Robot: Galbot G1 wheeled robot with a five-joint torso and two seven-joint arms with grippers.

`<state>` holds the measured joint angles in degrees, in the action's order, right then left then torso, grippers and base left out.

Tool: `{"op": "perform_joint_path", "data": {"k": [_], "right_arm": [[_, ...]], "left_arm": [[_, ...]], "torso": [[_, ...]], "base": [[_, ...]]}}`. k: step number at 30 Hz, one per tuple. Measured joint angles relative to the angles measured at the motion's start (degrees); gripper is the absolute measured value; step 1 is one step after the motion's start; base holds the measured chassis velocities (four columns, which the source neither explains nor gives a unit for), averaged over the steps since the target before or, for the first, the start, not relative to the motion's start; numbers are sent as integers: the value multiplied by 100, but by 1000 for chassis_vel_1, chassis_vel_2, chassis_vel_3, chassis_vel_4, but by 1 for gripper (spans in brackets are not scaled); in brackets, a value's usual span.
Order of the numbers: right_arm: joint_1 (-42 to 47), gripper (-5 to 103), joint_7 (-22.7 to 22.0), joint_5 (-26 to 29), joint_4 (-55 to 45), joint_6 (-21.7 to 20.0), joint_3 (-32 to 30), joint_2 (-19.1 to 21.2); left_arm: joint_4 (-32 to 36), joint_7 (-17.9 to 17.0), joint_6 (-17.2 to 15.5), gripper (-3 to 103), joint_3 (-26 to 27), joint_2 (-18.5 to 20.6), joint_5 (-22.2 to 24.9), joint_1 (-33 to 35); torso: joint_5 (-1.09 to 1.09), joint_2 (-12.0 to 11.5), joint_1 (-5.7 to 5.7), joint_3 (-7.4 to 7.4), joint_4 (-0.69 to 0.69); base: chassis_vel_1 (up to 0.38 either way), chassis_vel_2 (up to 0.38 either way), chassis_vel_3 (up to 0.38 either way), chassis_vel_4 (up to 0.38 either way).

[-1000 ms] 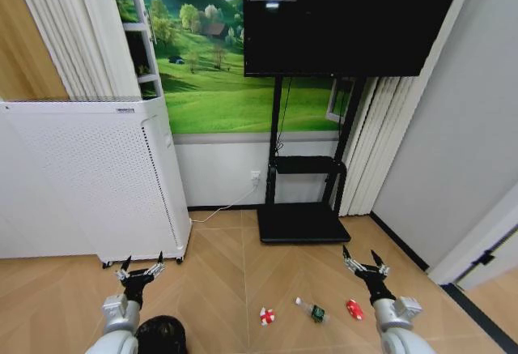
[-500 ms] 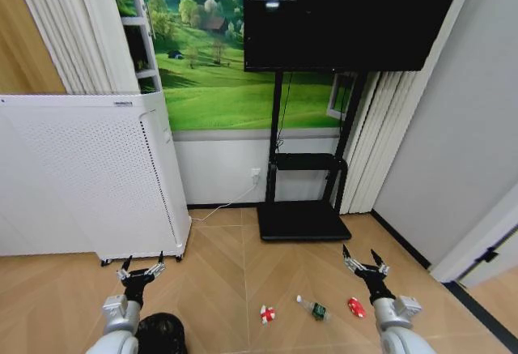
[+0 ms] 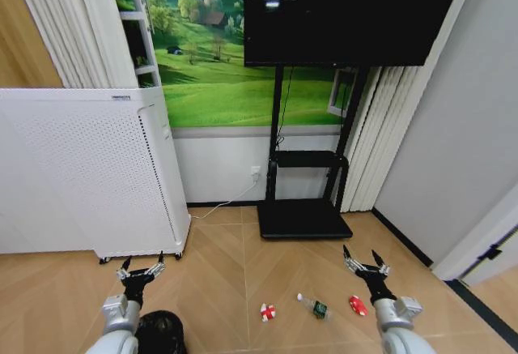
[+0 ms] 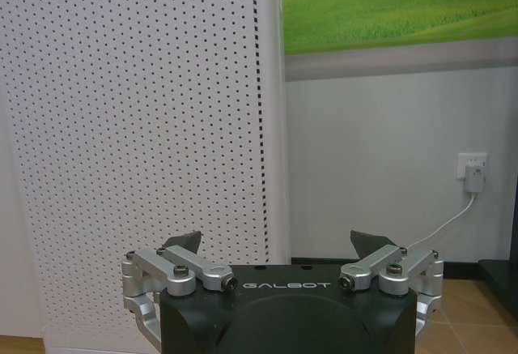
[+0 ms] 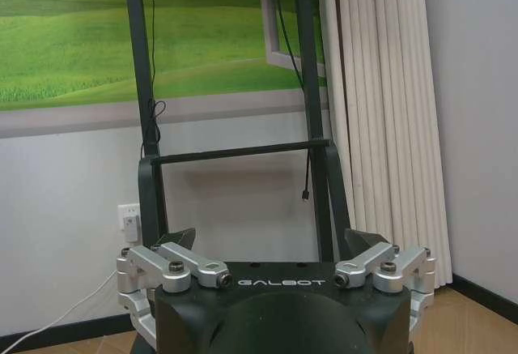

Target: Pick up the trash bin and place the garbage on the floor into it.

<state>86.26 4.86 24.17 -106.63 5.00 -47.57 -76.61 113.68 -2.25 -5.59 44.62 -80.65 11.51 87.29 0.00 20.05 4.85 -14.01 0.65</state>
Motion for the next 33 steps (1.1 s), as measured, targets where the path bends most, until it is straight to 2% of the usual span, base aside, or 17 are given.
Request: {"op": "perform_joint_path", "data": {"k": [33], "right_arm": [[-79,100,1,-8,92,12,32,-20]], "left_arm": [[-36,2,-5,100,-12,23,-33,-45]], "torso": [[0,-766,-230,535,0]], "base": [[0,0,0,0]]}}
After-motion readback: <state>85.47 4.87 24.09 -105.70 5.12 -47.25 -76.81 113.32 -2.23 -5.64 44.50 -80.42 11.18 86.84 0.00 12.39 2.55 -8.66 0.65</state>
